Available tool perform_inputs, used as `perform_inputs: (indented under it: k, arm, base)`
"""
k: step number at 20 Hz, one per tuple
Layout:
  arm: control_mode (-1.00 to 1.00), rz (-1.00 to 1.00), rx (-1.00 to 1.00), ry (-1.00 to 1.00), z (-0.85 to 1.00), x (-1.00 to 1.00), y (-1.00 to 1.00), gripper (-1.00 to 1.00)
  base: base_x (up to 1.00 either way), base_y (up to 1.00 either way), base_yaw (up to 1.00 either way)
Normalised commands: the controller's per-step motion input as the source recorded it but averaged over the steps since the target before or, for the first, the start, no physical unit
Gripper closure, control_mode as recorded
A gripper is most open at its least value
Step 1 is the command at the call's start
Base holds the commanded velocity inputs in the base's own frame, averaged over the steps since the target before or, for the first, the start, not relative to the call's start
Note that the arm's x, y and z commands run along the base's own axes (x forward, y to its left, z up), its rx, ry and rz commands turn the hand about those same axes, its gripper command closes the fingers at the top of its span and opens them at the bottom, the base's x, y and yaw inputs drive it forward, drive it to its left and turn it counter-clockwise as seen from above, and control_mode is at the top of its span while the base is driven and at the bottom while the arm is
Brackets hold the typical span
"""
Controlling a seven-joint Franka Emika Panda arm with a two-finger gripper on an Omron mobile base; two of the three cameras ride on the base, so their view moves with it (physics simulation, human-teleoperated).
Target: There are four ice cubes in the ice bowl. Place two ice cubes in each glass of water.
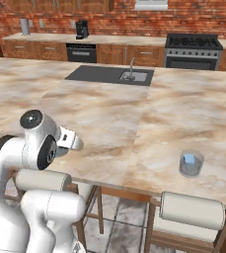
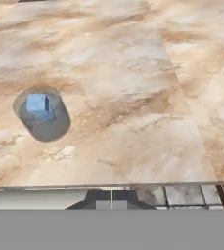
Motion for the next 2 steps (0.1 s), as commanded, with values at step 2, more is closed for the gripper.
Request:
perform_inputs:
  k: [2]
  arm:
    - [-1.00, -0.25, -0.15, 0.16, 0.16, -1.00, -1.00, 1.00]
  base:
    - [0.00, 0.00, 0.00]
